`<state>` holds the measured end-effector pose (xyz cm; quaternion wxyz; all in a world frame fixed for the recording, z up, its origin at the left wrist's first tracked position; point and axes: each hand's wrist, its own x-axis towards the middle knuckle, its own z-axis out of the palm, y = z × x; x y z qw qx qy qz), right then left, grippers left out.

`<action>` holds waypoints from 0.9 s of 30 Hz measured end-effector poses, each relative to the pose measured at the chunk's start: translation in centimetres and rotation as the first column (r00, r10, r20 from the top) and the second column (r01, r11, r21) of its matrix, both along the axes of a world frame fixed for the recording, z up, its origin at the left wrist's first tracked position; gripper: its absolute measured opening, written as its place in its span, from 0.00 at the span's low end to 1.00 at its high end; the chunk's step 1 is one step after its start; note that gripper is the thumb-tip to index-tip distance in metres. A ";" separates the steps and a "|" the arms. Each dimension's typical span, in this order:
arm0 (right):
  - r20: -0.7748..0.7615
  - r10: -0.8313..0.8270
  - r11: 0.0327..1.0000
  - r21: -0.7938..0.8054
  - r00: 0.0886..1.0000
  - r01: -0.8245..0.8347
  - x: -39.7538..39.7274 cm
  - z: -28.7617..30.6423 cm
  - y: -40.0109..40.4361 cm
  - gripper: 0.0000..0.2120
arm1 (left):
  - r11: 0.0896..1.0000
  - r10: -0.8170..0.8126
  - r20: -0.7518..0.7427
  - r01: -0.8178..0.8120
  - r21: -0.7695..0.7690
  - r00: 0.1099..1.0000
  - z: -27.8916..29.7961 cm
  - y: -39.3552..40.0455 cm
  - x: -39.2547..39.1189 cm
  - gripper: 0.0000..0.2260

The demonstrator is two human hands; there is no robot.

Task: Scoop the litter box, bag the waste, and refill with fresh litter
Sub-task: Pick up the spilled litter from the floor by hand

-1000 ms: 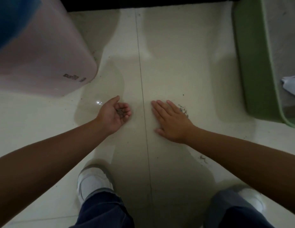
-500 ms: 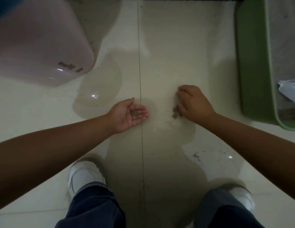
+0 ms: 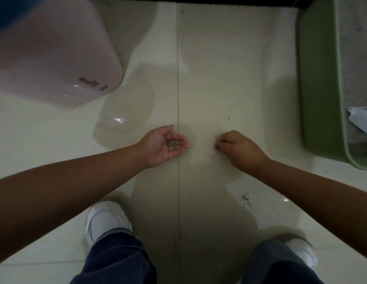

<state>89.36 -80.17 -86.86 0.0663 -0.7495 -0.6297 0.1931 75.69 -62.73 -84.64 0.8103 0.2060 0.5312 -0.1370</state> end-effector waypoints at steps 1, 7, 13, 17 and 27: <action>0.019 0.034 0.999 0.015 0.999 -0.034 0.2 0.1 0.2 0.08 | 1.000 0.002 -0.002 -0.002 0.002 1.000 0.0 0.0 0.0 0.21; 0.092 0.144 0.989 -0.040 0.985 -0.141 0.6 0.4 1.2 0.02 | 0.999 0.037 -0.005 -0.037 0.001 0.999 0.2 0.2 -0.2 0.20; 0.003 -0.213 0.967 -0.141 0.977 0.211 -0.2 1.2 3.0 0.02 | 0.994 0.102 -0.021 -0.102 0.035 0.995 0.5 0.8 -0.3 0.21; -0.330 -0.675 0.736 -0.236 0.660 0.634 -0.8 2.9 4.3 0.06 | 0.993 0.113 -0.038 -0.111 0.051 0.993 0.4 0.4 -0.5 0.21; -0.376 -0.640 0.768 -0.310 0.670 0.560 -0.3 5.0 4.2 0.09 | 0.997 0.064 -0.066 -0.061 0.047 0.996 0.4 -0.8 -0.4 0.17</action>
